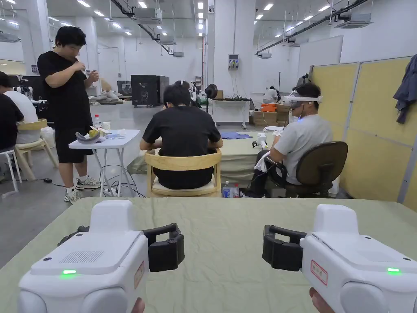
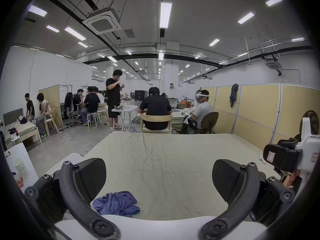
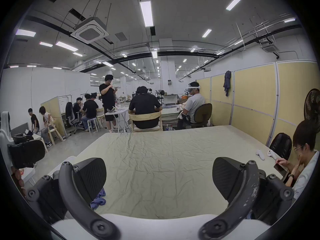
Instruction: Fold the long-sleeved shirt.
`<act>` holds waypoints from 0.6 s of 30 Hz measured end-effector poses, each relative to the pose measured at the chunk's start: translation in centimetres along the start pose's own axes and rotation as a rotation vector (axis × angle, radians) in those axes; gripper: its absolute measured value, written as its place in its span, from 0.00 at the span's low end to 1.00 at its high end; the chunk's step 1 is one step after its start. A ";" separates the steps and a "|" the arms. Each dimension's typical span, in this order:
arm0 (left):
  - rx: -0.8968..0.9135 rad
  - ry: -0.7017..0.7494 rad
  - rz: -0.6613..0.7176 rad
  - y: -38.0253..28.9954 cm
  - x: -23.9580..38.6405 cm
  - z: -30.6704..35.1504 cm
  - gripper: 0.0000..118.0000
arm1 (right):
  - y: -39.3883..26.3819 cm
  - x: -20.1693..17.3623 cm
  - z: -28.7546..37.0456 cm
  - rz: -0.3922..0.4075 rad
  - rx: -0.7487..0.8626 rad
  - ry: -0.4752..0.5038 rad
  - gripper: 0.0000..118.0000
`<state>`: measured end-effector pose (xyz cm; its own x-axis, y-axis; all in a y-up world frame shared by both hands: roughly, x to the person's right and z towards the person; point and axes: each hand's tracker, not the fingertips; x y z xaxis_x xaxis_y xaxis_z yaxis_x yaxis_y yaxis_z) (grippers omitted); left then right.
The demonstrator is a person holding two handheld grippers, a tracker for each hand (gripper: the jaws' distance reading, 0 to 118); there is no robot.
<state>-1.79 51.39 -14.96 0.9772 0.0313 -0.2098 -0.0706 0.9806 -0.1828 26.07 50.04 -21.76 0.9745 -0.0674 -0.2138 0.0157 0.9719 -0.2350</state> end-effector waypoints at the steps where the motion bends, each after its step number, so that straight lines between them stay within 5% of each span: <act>1: 0.000 -0.001 0.001 0.0 0.0 0.0 1.00 | 0.0 0.0 0.0 0.000 0.001 0.001 1.00; 18: 0.002 0.001 -0.006 0.2 0.1 0.0 1.00 | 0.3 0.0 0.1 0.008 0.007 -0.001 1.00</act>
<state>-1.74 51.63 -15.05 0.9774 0.0252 -0.2100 -0.0643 0.9812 -0.1817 26.08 50.37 -21.77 0.9750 -0.0590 -0.2144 0.0091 0.9739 -0.2268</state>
